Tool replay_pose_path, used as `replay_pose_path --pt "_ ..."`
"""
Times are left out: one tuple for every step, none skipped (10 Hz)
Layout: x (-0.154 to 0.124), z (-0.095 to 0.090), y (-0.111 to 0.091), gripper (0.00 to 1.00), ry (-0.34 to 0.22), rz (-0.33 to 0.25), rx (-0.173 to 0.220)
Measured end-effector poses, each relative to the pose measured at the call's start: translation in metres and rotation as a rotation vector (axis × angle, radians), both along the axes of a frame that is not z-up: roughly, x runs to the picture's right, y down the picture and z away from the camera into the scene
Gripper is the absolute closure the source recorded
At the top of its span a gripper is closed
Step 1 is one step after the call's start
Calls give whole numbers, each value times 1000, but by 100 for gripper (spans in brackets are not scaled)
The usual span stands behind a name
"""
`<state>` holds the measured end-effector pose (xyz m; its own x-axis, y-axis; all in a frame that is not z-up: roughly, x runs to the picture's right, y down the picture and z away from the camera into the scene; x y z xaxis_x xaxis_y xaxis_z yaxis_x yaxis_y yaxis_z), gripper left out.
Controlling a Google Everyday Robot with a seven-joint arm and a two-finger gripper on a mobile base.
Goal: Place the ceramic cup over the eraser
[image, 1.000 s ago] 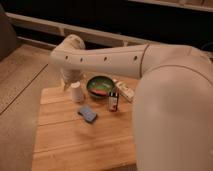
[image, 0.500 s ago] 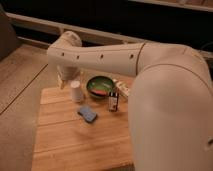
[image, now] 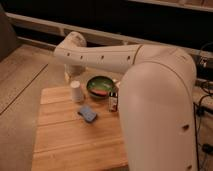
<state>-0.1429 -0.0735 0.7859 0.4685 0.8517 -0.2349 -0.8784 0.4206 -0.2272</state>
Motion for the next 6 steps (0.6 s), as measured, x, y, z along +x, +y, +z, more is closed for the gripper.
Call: replay_pose_path --pt "2 11 -6 35 -5 -11 8" --pt "-1 28 -13 35 -20 -29 12" --pt "-7 40 -14 35 -37 -46 5" --pt "-15 49 -13 35 -56 -59 -8" --pt "-26 59 -9 35 -79 -76 -30" --pt "-34 67 -4 35 -96 -91 -52"
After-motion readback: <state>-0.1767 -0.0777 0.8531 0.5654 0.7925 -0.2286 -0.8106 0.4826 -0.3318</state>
